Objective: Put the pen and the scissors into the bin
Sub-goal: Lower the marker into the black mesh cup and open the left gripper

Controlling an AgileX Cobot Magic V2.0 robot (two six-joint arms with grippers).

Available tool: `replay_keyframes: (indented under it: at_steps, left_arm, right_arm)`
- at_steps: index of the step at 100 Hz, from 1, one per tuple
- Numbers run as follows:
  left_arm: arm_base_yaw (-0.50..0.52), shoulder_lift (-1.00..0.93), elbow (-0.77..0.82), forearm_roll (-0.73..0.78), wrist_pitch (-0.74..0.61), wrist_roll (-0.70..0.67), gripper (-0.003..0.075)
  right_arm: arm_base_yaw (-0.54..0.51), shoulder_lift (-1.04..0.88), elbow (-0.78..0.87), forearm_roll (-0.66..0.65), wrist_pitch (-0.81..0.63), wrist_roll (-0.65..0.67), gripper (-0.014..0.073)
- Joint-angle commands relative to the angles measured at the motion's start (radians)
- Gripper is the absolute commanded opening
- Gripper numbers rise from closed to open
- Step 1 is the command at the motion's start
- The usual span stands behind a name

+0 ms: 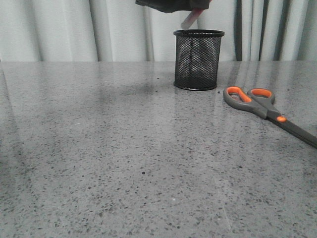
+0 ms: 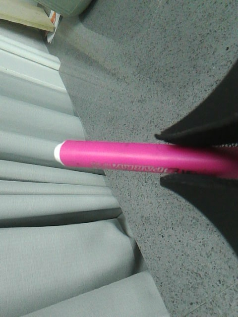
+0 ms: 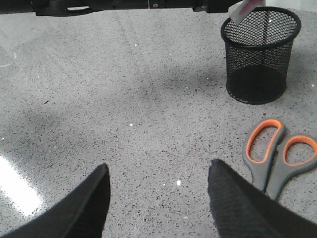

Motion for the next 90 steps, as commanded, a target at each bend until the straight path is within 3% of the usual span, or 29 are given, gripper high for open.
replay_keyframes:
  at_steps: [1, 38, 47, 65, 69, 75, 90]
  left_arm:
    - [-0.008, -0.044, -0.036, -0.052, 0.033, 0.003, -0.0019]
    - [-0.008, -0.023, -0.036, -0.052, 0.077, 0.003, -0.0008]
    - [-0.006, -0.023, -0.036, -0.052, 0.088, 0.003, 0.0069]
    - [0.003, -0.023, -0.036, -0.052, 0.083, 0.003, 0.0374]
    - [0.005, -0.023, -0.036, -0.052, 0.085, 0.003, 0.0410]
    - [0.012, -0.029, -0.038, -0.052, 0.085, 0.003, 0.0426]
    - [0.042, -0.078, -0.038, -0.052, 0.132, 0.003, 0.0385]
  right_arm:
    - [-0.006, -0.006, -0.034, 0.036, -0.024, -0.015, 0.0392]
    - [-0.006, -0.006, -0.034, 0.036, -0.027, -0.015, 0.0392]
    - [-0.006, -0.006, -0.034, 0.036, -0.027, -0.016, 0.0392]
    - [-0.006, -0.006, -0.034, 0.034, -0.027, -0.017, 0.0392]
    - [-0.006, -0.006, -0.034, 0.034, -0.027, -0.019, 0.0392]
    - [-0.006, -0.006, -0.034, 0.034, -0.027, -0.019, 0.0392]
    - [-0.006, -0.006, -0.034, 0.034, -0.031, -0.019, 0.0392]
